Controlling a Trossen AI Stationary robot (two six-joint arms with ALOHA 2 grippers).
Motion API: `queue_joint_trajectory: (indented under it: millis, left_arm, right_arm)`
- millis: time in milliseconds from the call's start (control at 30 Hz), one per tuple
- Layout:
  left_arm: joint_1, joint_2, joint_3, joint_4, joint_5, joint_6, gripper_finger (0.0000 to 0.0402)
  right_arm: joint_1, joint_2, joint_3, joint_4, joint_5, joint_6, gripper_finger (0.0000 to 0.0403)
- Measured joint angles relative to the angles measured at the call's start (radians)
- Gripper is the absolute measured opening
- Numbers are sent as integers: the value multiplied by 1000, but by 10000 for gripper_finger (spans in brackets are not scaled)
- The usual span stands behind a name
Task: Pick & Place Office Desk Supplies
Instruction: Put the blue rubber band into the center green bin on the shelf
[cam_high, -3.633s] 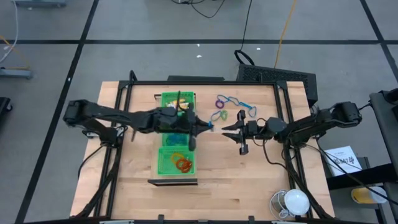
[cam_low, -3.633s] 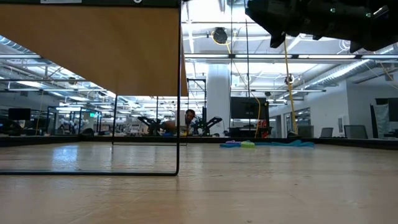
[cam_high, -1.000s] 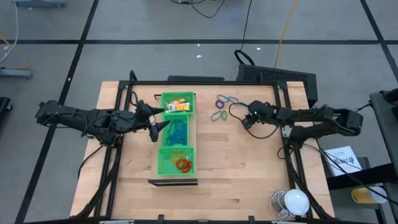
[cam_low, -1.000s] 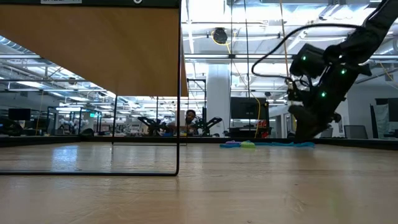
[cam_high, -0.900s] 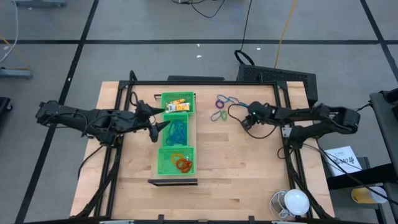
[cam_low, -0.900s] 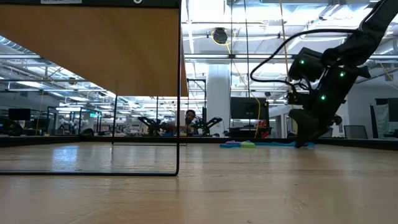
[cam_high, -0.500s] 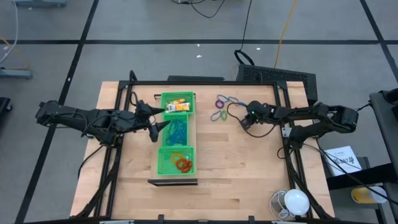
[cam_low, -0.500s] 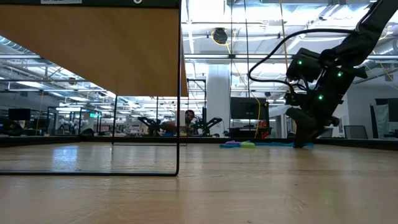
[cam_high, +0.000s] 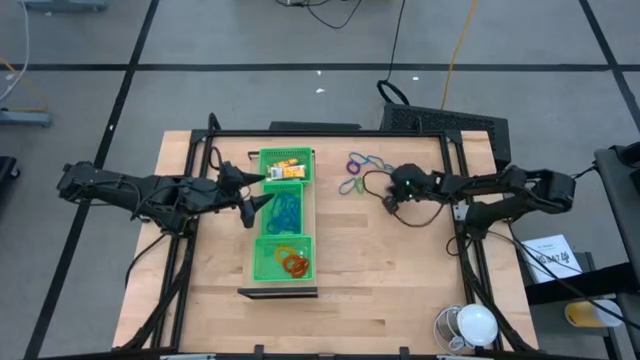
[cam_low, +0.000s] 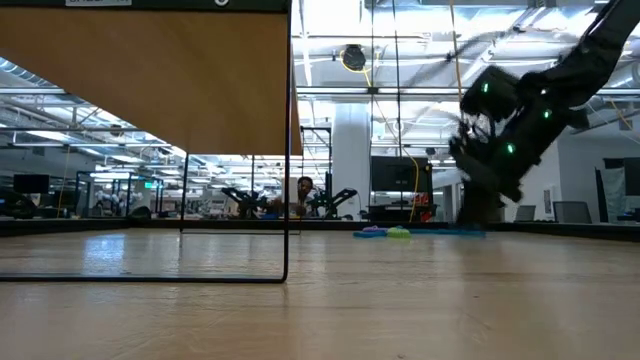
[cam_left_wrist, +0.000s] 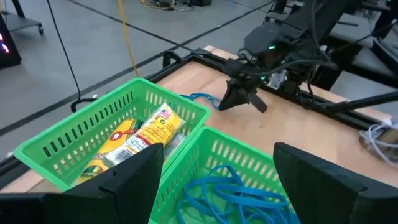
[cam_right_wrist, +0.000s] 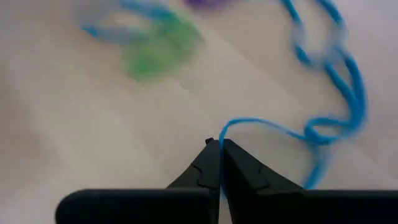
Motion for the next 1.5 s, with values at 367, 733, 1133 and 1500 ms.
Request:
queue_joint_trajectory:
  millis: [367, 733, 1133, 1500]
  left_arm:
    - [7, 0, 0, 1, -5, -34, 319]
    - [25, 19, 0, 59, -1, -31, 319]
    - [25, 237, 0, 518, 239, 139, 315]
    - [48, 461, 125, 660, 395, 244, 306]
  right_arm:
    - [103, -23, 3, 402, -209, -62, 1]
    - [224, -24, 3, 707, -385, -89, 1]
    - [357, -25, 5, 1044, -499, -82, 1]
    - [418, -25, 5, 1146, -523, -37, 0]
